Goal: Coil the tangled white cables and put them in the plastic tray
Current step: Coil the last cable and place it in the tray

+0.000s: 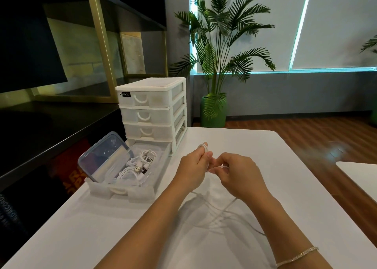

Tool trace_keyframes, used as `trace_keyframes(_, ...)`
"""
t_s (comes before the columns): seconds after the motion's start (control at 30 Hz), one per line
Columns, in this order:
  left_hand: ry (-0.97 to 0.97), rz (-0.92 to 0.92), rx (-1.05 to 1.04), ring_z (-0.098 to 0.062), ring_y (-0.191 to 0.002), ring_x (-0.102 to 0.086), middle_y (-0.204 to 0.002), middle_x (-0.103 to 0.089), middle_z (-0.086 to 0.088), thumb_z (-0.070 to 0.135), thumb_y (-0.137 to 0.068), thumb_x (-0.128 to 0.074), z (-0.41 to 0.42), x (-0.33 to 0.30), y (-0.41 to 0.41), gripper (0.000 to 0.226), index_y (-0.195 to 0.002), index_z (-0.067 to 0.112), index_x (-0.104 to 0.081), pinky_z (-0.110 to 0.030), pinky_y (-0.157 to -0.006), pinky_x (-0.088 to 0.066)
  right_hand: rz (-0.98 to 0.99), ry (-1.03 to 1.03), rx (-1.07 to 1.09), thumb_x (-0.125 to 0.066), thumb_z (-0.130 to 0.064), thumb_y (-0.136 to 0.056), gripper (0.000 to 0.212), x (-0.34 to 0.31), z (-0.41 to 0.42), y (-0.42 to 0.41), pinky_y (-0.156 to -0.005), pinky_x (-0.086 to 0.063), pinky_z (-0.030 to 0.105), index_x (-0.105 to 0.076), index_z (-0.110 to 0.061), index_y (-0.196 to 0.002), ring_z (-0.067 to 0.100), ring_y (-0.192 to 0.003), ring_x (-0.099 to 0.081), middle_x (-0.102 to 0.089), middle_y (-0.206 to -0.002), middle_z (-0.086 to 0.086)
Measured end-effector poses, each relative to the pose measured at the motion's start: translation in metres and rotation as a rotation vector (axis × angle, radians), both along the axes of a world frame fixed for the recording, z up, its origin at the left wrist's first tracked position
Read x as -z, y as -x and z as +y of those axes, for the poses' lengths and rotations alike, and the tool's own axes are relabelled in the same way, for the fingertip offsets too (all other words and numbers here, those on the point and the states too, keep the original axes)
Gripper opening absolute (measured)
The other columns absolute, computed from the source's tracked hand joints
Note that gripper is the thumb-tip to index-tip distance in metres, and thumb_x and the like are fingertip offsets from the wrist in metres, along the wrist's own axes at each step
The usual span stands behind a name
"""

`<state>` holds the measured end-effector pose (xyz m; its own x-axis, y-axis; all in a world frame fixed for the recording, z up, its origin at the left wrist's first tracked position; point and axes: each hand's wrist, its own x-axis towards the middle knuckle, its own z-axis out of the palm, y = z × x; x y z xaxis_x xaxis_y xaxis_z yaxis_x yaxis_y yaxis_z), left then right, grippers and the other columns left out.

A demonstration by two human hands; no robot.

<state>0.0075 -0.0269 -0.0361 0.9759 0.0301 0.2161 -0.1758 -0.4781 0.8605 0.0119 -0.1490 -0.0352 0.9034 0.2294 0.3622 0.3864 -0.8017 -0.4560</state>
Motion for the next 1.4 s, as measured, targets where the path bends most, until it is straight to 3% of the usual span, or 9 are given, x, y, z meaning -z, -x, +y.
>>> trace_keyframes(0.1,-0.048,0.027,0.072,-0.014,-0.119,-0.053,-0.136,-0.052,-0.003,0.027,-0.101,-0.032,-0.002,-0.001,0.002,0.044,-0.143,0.015,-0.036,-0.024,-0.101,-0.040,-0.021,0.000,0.015,-0.055,-0.027,-0.091,0.012,-0.001,-0.001,0.000,-0.080,-0.052,0.027,-0.065,-0.023,-0.095,0.012,-0.082,-0.060,-0.067,-0.098,-0.004)
trace_keyframes(0.17,-0.061,0.065,0.118,-0.009,-0.090,-0.058,-0.104,-0.064,-0.001,0.026,-0.102,-0.028,-0.001,-0.001,0.003,0.040,-0.137,0.016,-0.045,-0.020,-0.086,-0.045,-0.048,-0.006,0.029,-0.053,-0.026,-0.092,0.015,-0.002,-0.004,-0.001,-0.079,-0.050,0.025,-0.065,-0.023,-0.100,0.010,-0.081,-0.055,-0.064,-0.101,-0.004)
trace_keyframes(0.3,-0.179,0.121,0.155,-0.012,-0.066,-0.046,-0.070,-0.053,0.001,0.024,-0.102,-0.026,0.005,0.004,-0.001,0.035,-0.079,0.019,-0.052,-0.028,-0.073,-0.043,-0.097,-0.076,0.051,-0.055,-0.025,-0.091,0.019,-0.005,-0.009,-0.005,-0.079,-0.047,0.022,-0.065,-0.021,-0.107,0.007,-0.080,-0.050,-0.063,-0.105,-0.002)
trace_keyframes(0.57,-0.196,0.113,0.222,-0.010,-0.061,-0.039,-0.065,-0.044,0.007,0.032,-0.101,-0.029,0.005,-0.004,0.000,0.035,-0.080,0.019,-0.052,-0.018,-0.062,-0.034,-0.191,-0.130,0.051,-0.056,-0.026,-0.090,0.022,0.002,-0.012,-0.006,-0.070,-0.046,0.022,-0.071,-0.017,-0.104,0.012,-0.075,-0.054,-0.069,-0.096,0.005)
trace_keyframes(0.7,0.152,0.196,0.270,-0.010,-0.052,-0.029,-0.049,-0.039,0.010,0.027,-0.102,-0.031,0.008,-0.006,0.000,0.040,-0.067,0.014,-0.047,-0.022,-0.053,-0.029,-0.202,-0.253,0.013,-0.058,-0.025,-0.089,0.021,0.004,-0.011,-0.007,-0.075,-0.052,0.028,-0.072,-0.016,-0.101,0.019,-0.081,-0.063,-0.072,-0.093,0.006)
trace_keyframes(0.87,0.699,0.237,0.388,-0.005,-0.038,-0.027,-0.040,-0.032,0.009,0.021,-0.102,-0.027,0.009,-0.008,0.001,0.043,-0.066,0.010,-0.047,-0.018,-0.042,-0.025,-0.119,-0.452,-0.042,-0.057,-0.024,-0.089,0.023,0.003,-0.007,-0.005,-0.075,-0.038,0.003,-0.071,-0.015,-0.105,0.005,-0.086,-0.058,-0.071,-0.102,-0.002)
trace_keyframes(1.07,1.378,0.336,0.456,-0.007,-0.031,-0.031,-0.038,-0.034,0.004,0.023,-0.100,-0.030,0.006,-0.010,0.002,0.048,-0.072,0.003,-0.064,-0.016,-0.035,-0.026,-0.075,-0.413,-0.042,-0.053,-0.025,-0.092,0.029,0.007,-0.002,-0.005,-0.087,-0.044,0.016,-0.066,-0.015,-0.116,0.013,-0.098,-0.062,-0.068,-0.115,0.001)
trace_keyframes(1.2,1.535,0.277,0.414,-0.008,-0.033,-0.032,-0.041,-0.035,0.004,0.022,-0.101,-0.028,0.006,-0.012,0.001,0.046,-0.097,-0.005,-0.064,-0.017,-0.036,-0.031,-0.077,-0.224,-0.018,-0.049,-0.030,-0.094,0.028,0.010,-0.003,-0.008,-0.082,-0.053,0.036,-0.068,-0.016,-0.109,0.024,-0.085,-0.065,-0.073,-0.099,0.005)
trace_keyframes(1.4,1.608,0.181,0.331,-0.008,-0.039,-0.042,-0.049,-0.044,0.000,0.019,-0.102,-0.025,0.013,-0.014,-0.004,0.038,-0.112,-0.009,-0.050,-0.017,-0.043,-0.044,0.008,0.006,-0.075,-0.044,-0.034,-0.096,0.029,0.012,0.003,-0.005,-0.068,-0.047,0.029,-0.066,-0.017,-0.102,0.020,-0.068,-0.057,-0.070,-0.082,0.005)
